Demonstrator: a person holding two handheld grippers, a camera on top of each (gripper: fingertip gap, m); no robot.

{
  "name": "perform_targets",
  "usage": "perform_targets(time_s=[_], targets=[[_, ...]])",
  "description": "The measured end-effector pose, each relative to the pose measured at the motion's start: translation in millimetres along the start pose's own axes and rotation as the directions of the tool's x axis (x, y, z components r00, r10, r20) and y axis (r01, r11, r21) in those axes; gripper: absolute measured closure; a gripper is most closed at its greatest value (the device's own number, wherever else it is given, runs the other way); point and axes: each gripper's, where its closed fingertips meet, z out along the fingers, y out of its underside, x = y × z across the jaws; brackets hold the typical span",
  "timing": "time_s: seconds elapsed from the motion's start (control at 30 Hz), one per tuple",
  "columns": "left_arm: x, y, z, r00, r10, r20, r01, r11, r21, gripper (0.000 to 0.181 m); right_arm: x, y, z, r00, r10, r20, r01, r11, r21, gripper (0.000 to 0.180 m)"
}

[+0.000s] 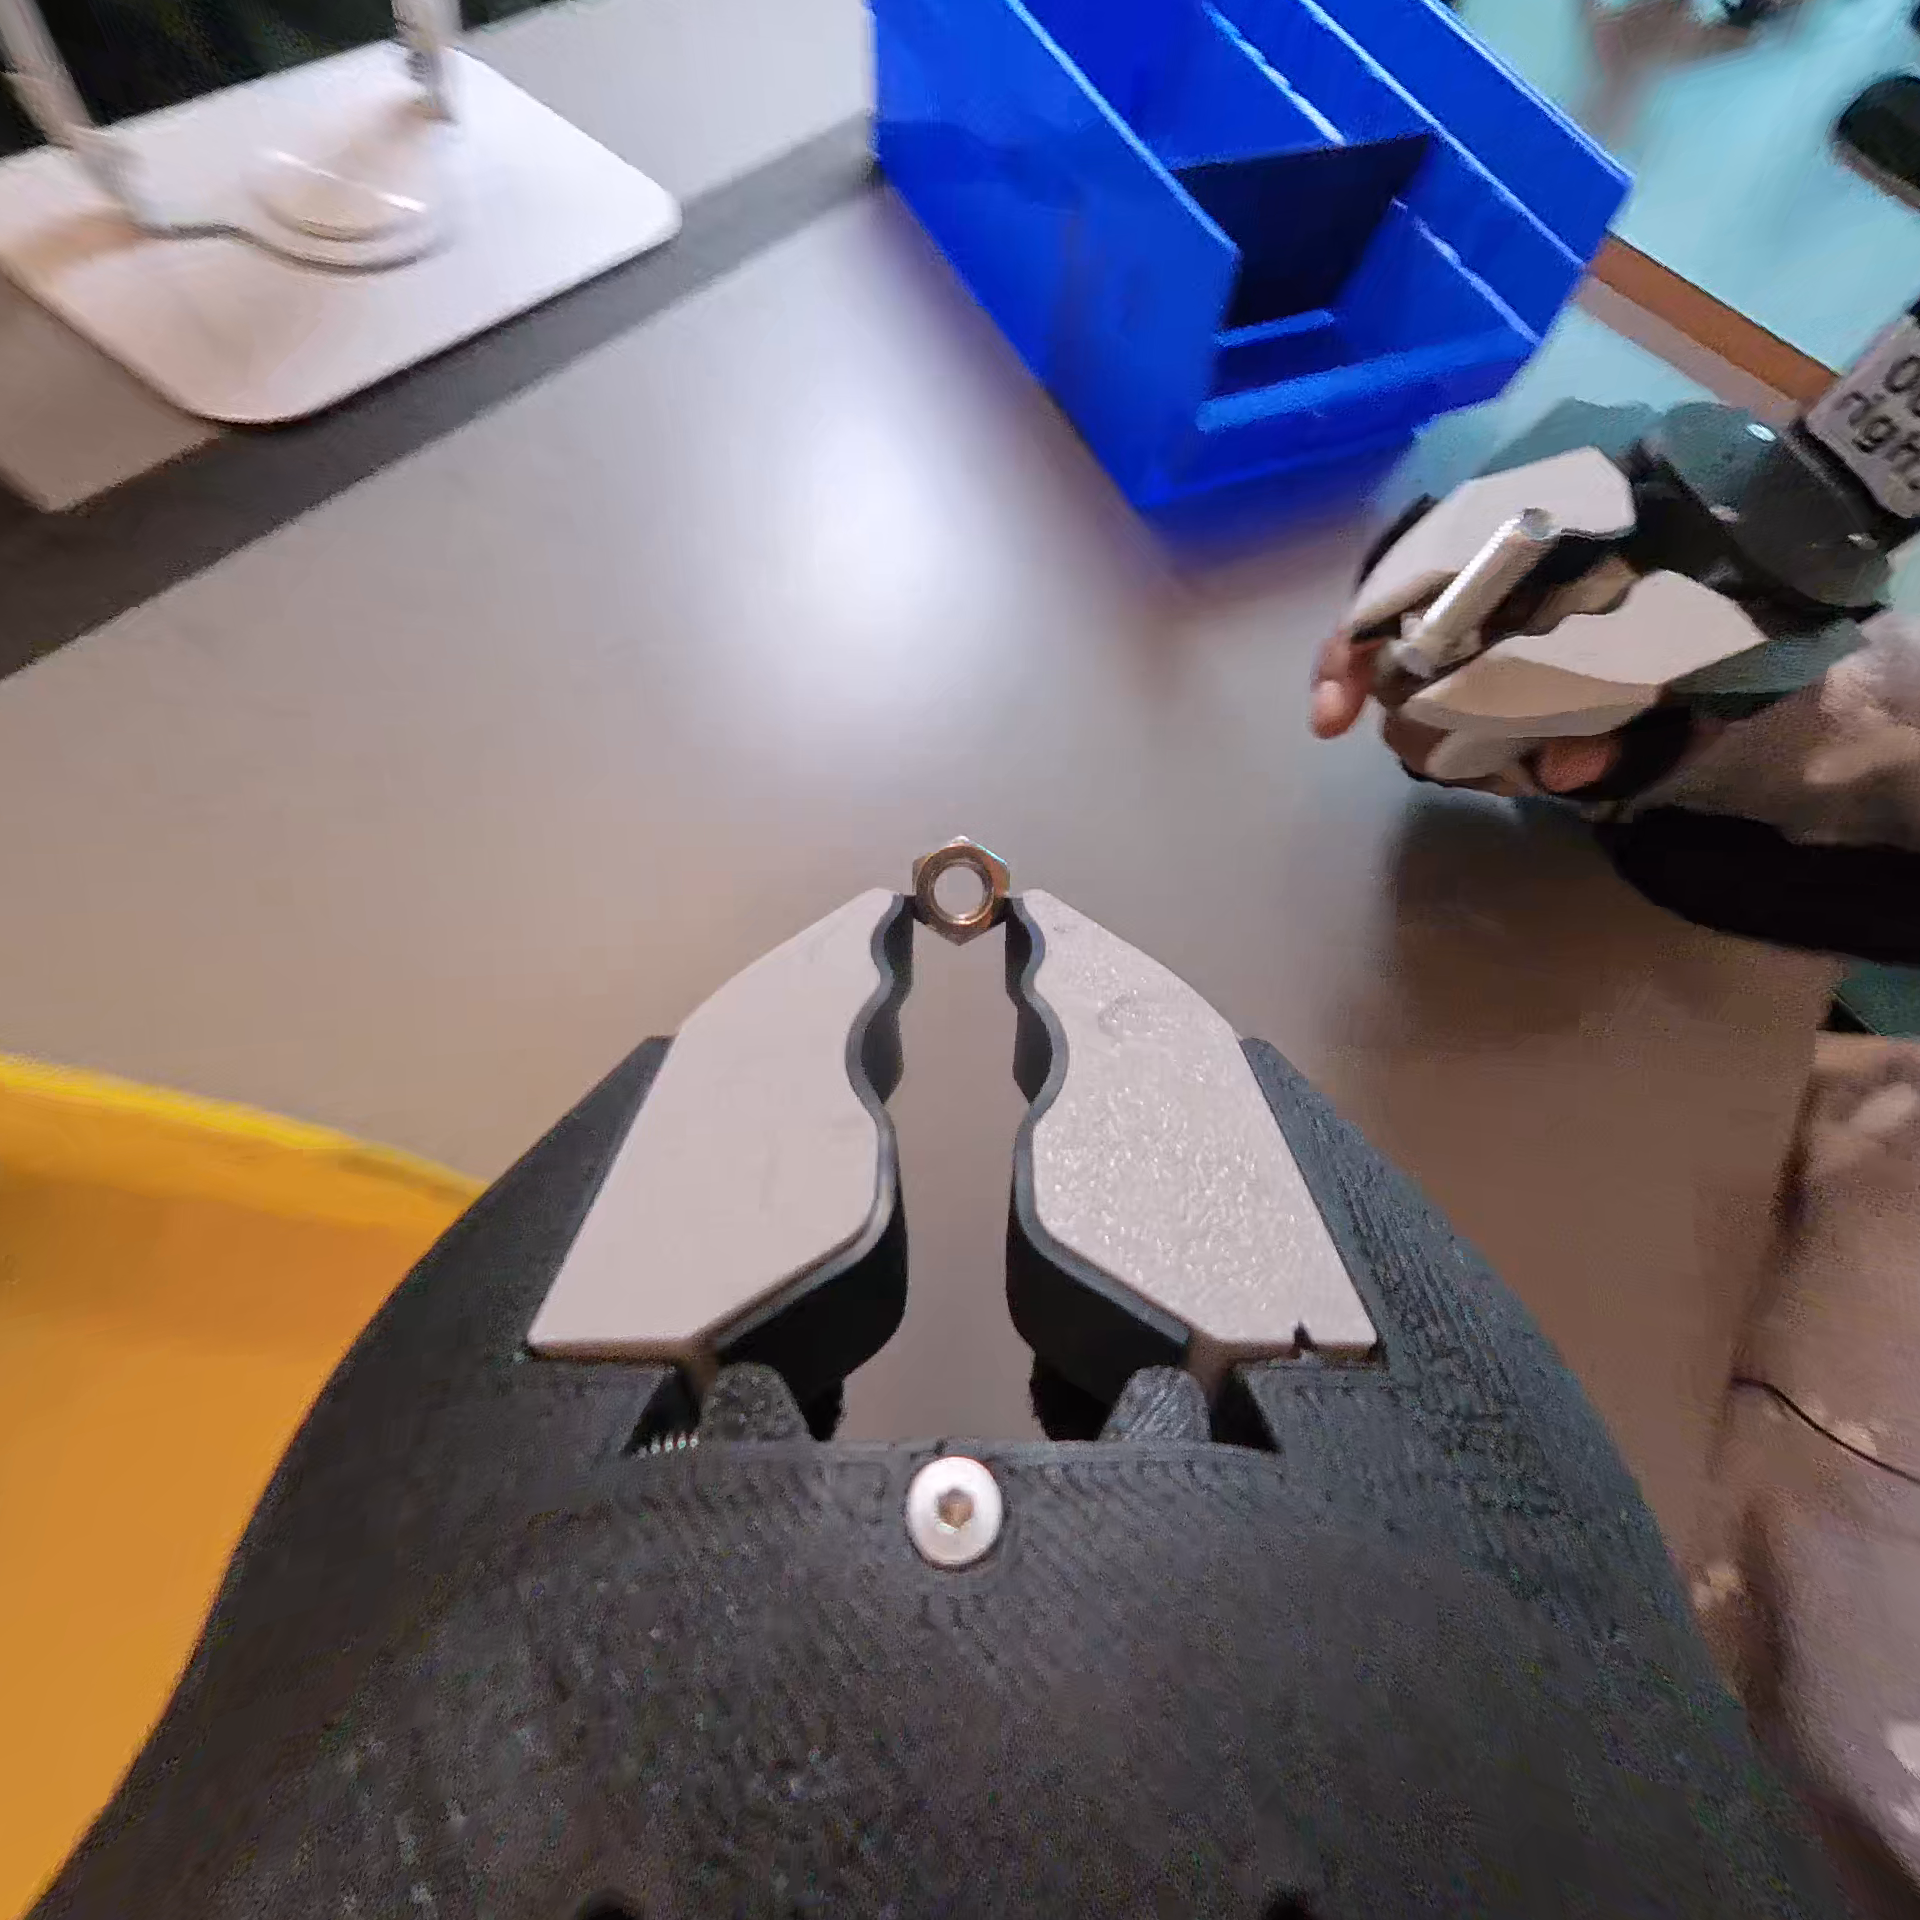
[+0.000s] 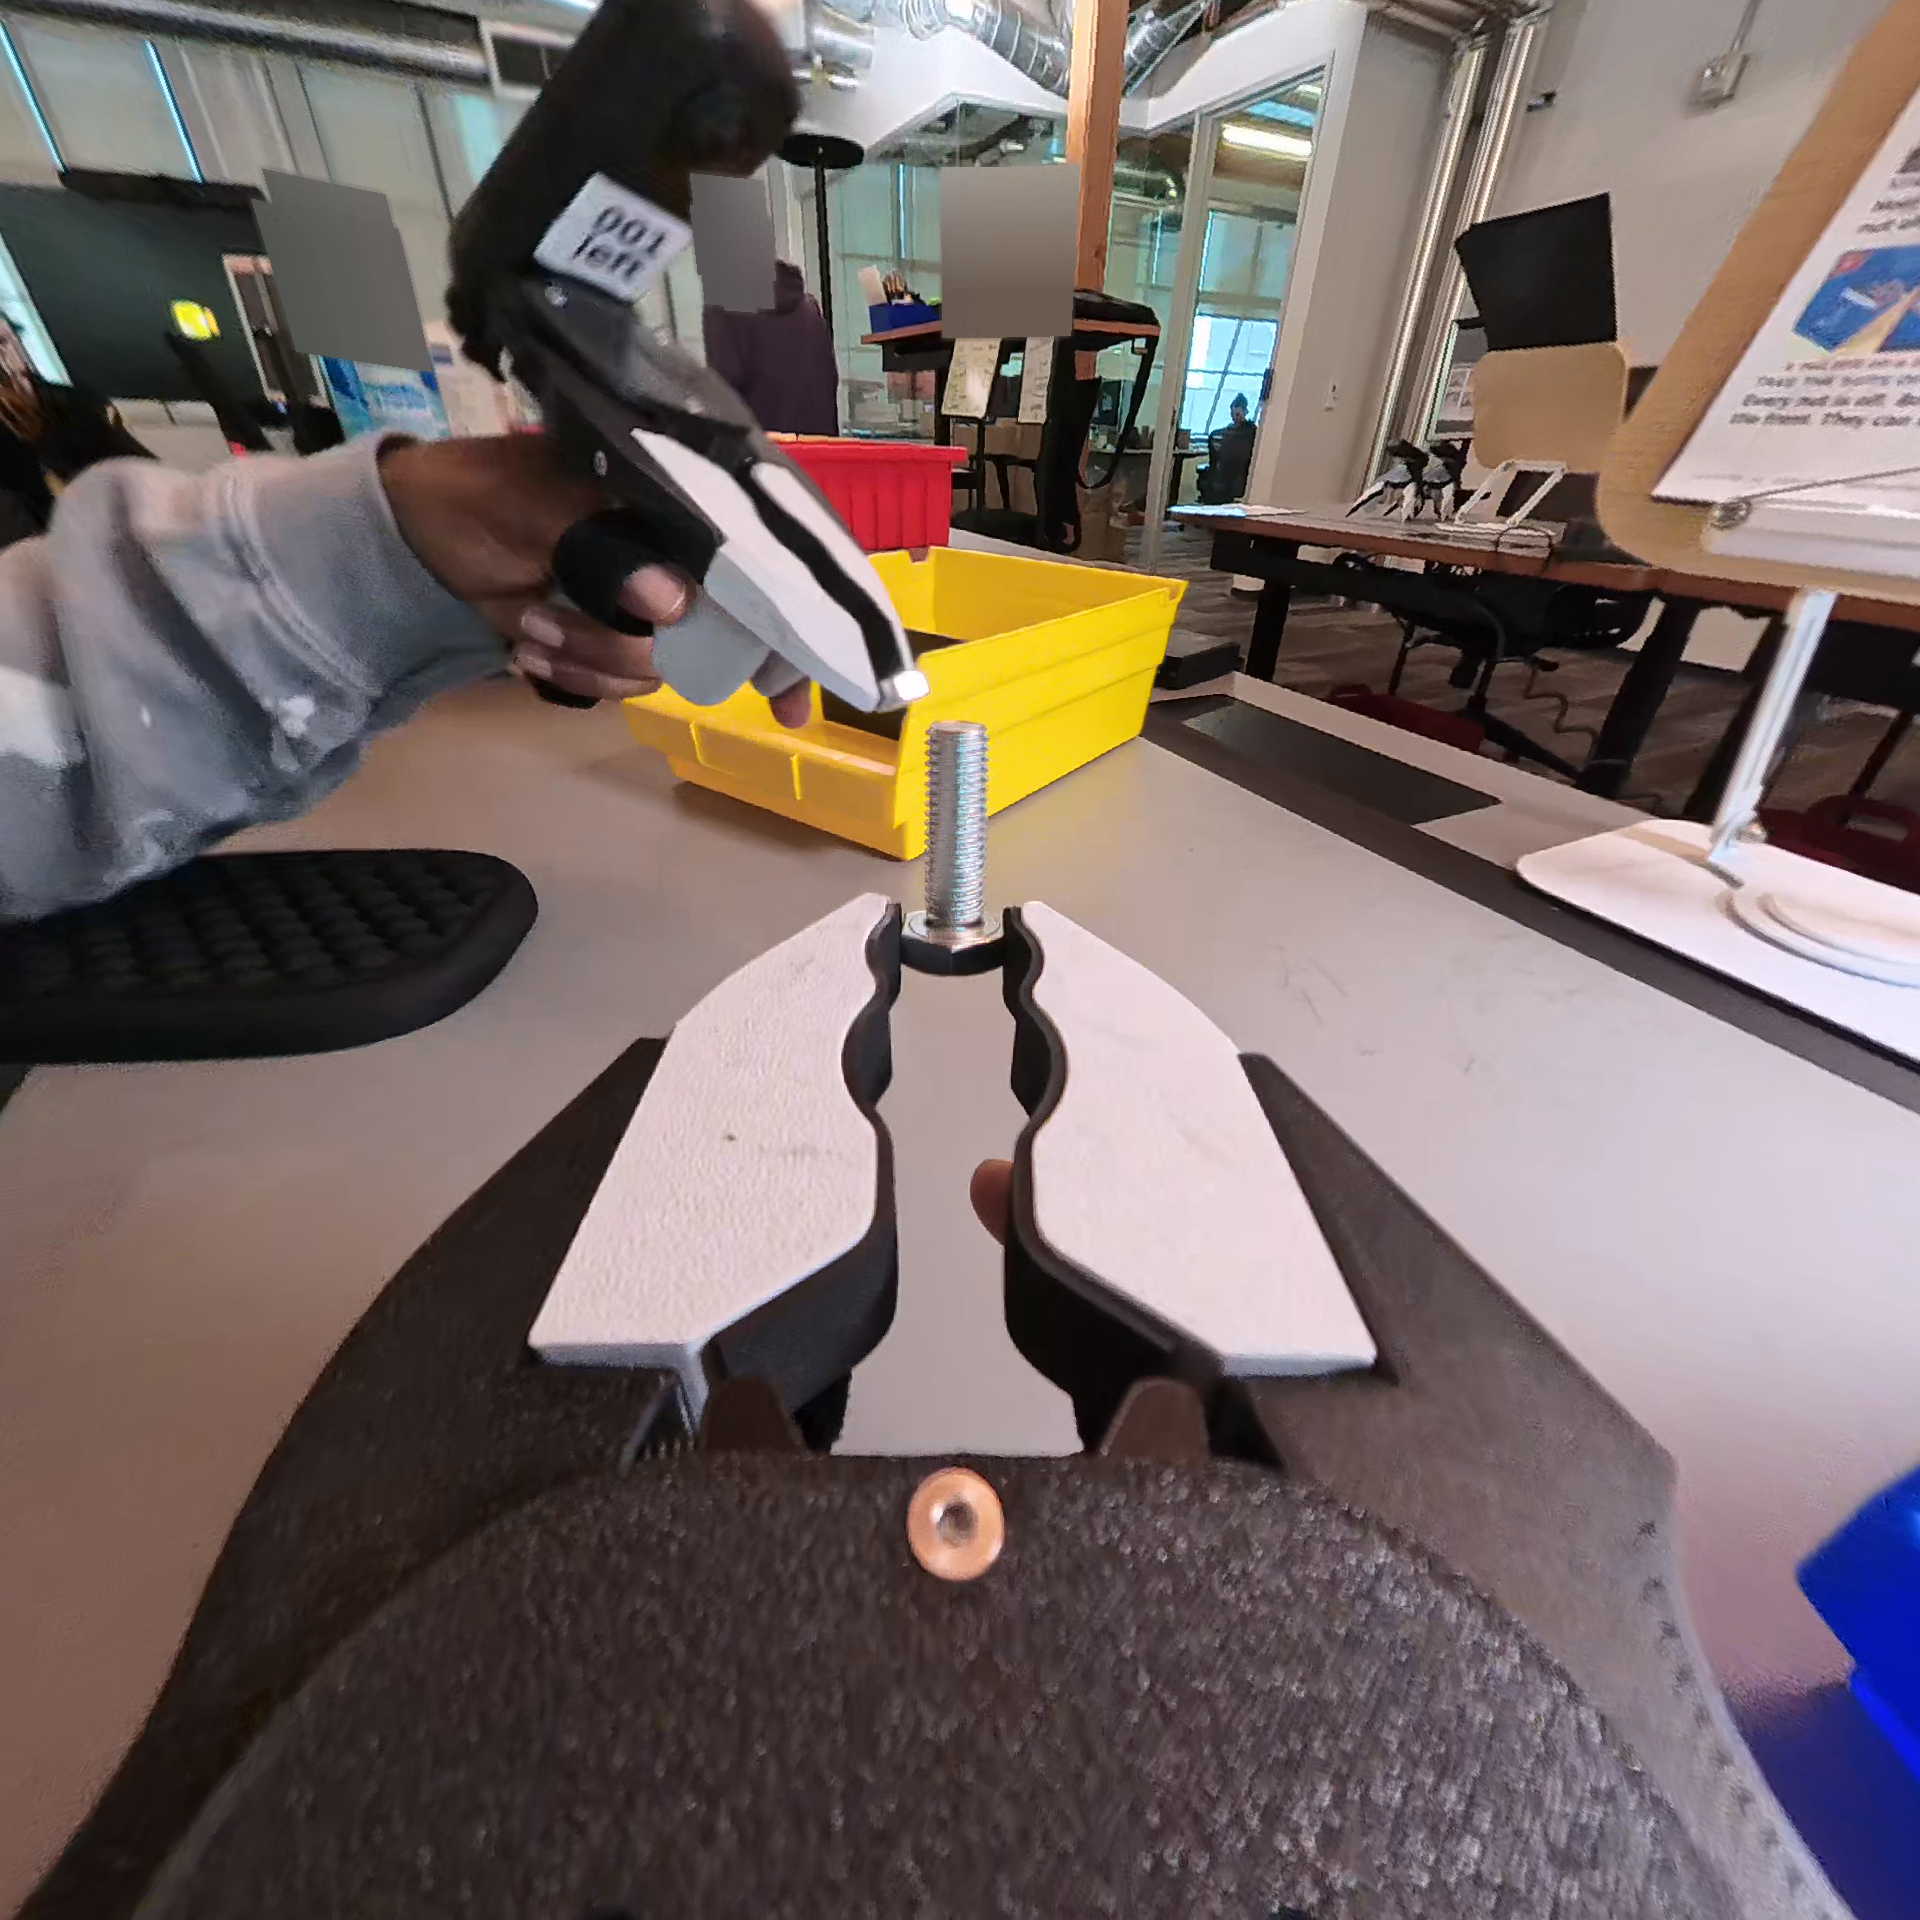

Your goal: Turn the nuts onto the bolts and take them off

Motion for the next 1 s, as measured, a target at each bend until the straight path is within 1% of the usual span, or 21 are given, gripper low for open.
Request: perform_targets(time_s=[0.03, 0.1, 0.23, 0.37, 0.53, 0.77, 0.87, 1.0], targets=[[9.2, -0.4, 5.9, 0.999, 0.022, -0.047, -0.024, 0.999, -0.029, 0.163, -4.1, 0.9, 2.4, 1.0, -0.019, -0.002, 0.019, 1.0, -0.008, 0.162], [28.8, -3.3, 15.0, 0.988, 0.061, -0.14, -0.073, 0.994, -0.081, 0.162, -11.4, 3.1, 5.6, 0.999, -0.043, -0.007, 0.043, 0.999, -0.02, 0.162], [67.4, -23.5, 18.9, 0.945, 0.151, -0.29, -0.196, 0.972, -0.132, 0.162, -20.8, 11.2, 10.2, 0.994, -0.106, -0.012, 0.105, 0.993, -0.057, 0.162], [101.3, -41.4, 20.3, 0.893, 0.229, -0.388, -0.315, 0.933, -0.174, 0.162, -24.1, 7.3, 11.0, 0.998, -0.058, -0.012, 0.057, 0.998, -0.032, 0.162], [118.8, -49.6, 27.8, 0.856, 0.306, -0.417, -0.434, 0.864, -0.256, 0.162, -22.1, -7.5, 3.3, 0.999, 0.032, -0.016, -0.031, 0.998, 0.049, 0.162], [127.9, -54.9, 36.8, 0.829, 0.357, -0.431, -0.513, 0.793, -0.329, 0.162, -15.2, -12.4, -4.8, 0.999, 0.047, -0.029, -0.044, 0.996, 0.078, 0.162], [129.4, -58.6, 38.5, 0.826, 0.363, -0.432, -0.518, 0.79, -0.328, 0.162, -11.5, -14.9, -7.5, 0.997, 0.064, -0.039, -0.06, 0.994, 0.094, 0.162], [129.2, -63.7, 39.0, 0.831, 0.357, -0.428, -0.506, 0.805, -0.31, 0.162, -7.1, -20.5, -12.2, 0.996, 0.075, -0.051, -0.068, 0.989, 0.13, 0.162]])
